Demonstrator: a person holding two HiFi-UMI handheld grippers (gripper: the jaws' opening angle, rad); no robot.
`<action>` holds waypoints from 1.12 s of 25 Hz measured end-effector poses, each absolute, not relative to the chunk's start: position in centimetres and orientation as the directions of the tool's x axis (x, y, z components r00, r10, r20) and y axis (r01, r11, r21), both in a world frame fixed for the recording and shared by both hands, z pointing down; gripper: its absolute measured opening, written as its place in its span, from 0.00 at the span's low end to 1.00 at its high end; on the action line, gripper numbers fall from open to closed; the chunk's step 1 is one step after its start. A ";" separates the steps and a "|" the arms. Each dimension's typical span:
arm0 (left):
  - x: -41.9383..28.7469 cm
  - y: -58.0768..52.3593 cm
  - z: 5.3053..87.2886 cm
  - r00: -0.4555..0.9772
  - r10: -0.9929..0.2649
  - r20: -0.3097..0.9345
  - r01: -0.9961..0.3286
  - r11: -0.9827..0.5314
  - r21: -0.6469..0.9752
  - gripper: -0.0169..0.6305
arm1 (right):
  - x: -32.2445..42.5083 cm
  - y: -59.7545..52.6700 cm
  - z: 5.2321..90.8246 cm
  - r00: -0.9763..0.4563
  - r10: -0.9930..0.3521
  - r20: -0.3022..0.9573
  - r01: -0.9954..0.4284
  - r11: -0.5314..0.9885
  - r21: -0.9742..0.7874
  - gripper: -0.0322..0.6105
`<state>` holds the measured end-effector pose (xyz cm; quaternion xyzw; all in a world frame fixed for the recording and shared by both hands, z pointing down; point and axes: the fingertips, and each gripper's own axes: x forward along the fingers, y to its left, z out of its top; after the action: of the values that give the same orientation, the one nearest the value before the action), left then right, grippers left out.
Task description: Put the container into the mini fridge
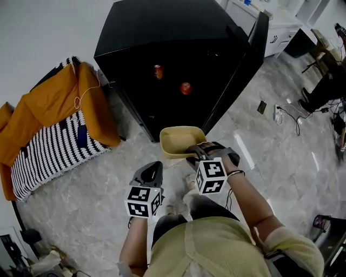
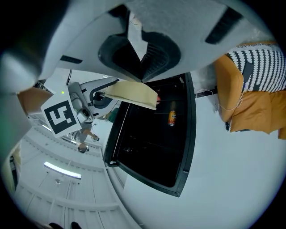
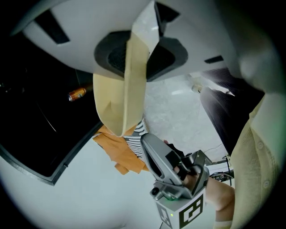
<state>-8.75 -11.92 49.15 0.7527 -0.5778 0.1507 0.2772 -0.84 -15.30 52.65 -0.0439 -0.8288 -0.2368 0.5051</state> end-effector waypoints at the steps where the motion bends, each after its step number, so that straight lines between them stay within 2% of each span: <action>1: -8.8 -12.5 49.2 0.279 -0.791 0.545 -0.955 -0.173 0.240 0.06 | -0.9 -16.0 52.8 -0.485 -0.167 0.859 0.315 0.883 0.349 0.21; 15: -9.0 -17.0 51.4 0.217 -0.811 0.543 -0.964 -0.090 0.251 0.06 | -2.4 -23.1 55.2 -0.463 -0.164 0.871 0.347 0.871 0.348 0.21; 28: -9.4 -19.6 52.9 0.170 -0.822 0.544 -0.968 -0.037 0.247 0.06 | -4.8 -28.8 57.2 -0.443 -0.238 0.865 0.325 0.856 0.402 0.21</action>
<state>-9.44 -19.56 52.92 0.7087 -0.6315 0.1272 0.2877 -4.81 -28.77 57.20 -0.0271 -0.8062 -0.2671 0.5272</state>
